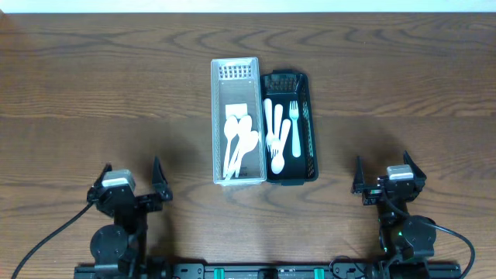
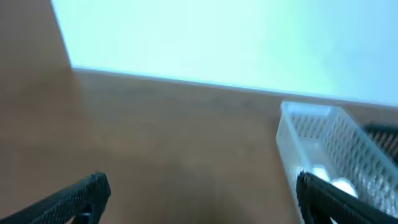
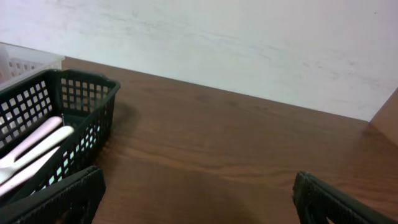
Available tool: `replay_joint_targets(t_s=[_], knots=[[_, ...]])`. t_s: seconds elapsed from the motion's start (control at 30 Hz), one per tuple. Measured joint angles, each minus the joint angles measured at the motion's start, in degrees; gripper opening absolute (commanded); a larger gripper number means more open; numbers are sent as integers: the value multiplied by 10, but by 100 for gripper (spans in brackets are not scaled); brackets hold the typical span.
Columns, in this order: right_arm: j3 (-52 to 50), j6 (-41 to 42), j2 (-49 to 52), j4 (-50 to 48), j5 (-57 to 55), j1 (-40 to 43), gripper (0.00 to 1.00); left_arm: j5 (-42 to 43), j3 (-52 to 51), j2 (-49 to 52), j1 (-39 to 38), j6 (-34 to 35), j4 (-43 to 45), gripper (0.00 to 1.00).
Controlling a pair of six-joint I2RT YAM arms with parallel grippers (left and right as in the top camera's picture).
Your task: Pack container
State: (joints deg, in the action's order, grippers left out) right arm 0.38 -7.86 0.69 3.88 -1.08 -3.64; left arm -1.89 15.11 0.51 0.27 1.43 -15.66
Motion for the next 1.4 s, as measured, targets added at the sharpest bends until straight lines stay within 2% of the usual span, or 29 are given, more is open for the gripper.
replay_joint_targets(t_s=[0.2, 0.33, 0.63, 1.4], knots=[[0, 1, 0, 0, 0, 0, 99, 1, -82, 0, 0, 0, 142, 98], [0, 1, 0, 0, 0, 0, 99, 2, -124, 0, 0, 0, 184, 98], [0, 1, 0, 0, 0, 0, 99, 4, -141, 1, 0, 0, 144, 98], [0, 1, 0, 0, 0, 0, 99, 4, -139, 1, 0, 0, 141, 98]])
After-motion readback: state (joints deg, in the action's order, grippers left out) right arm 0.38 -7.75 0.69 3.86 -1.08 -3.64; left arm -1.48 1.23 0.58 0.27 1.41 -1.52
